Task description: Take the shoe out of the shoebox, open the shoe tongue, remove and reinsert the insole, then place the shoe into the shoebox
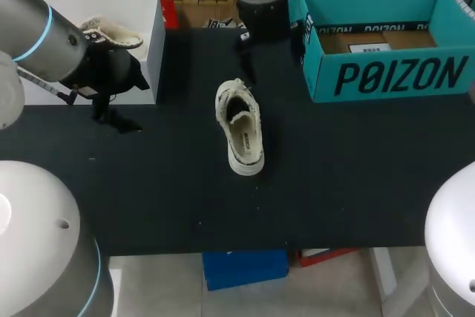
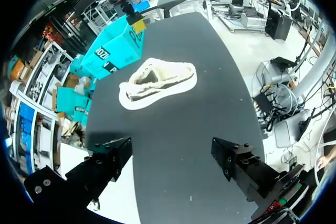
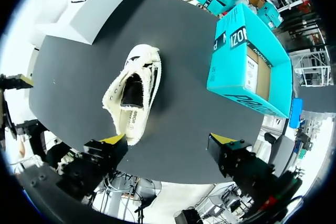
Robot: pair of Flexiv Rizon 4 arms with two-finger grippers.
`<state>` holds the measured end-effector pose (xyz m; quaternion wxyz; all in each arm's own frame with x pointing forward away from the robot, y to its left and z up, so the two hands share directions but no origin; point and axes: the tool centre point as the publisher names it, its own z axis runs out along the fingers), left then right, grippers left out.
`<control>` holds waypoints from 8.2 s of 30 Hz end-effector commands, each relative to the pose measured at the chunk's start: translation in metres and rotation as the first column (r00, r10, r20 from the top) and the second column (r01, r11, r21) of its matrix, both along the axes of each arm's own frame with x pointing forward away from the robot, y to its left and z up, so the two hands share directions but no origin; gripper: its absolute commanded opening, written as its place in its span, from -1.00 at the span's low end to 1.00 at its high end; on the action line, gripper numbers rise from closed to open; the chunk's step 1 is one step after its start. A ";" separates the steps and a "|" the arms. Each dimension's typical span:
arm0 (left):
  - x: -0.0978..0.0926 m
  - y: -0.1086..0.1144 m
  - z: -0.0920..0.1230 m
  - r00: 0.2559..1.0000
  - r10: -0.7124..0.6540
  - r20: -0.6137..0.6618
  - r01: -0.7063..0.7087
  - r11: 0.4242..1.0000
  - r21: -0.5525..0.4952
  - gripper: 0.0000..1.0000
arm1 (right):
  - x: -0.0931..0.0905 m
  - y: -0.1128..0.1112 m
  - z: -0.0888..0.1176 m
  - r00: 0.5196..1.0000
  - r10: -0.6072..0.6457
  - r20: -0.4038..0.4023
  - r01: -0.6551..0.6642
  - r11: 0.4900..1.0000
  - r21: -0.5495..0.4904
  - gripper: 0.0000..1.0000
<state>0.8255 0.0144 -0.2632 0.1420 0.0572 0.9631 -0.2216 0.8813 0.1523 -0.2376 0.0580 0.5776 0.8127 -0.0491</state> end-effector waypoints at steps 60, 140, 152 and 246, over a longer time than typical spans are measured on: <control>-0.001 0.001 -0.001 1.000 0.000 0.005 0.000 1.000 -0.002 1.00 | 0.031 -0.001 -0.156 0.998 -0.064 -0.012 0.066 0.987 0.146 1.00; -0.001 0.001 -0.001 1.000 0.000 0.005 0.000 1.000 -0.002 1.00 | -0.010 -0.005 -0.039 0.471 0.882 0.015 -0.879 0.471 -0.073 -1.00; -0.001 0.001 -0.001 1.000 0.000 0.005 0.000 1.000 -0.002 1.00 | 0.006 -0.015 -0.035 0.419 0.908 -0.001 -0.904 0.417 -0.092 -1.00; -0.001 0.001 -0.001 1.000 0.000 0.005 0.000 1.000 -0.002 1.00 | 0.255 -0.313 -0.050 0.374 0.926 0.053 -0.920 0.378 -0.107 -1.00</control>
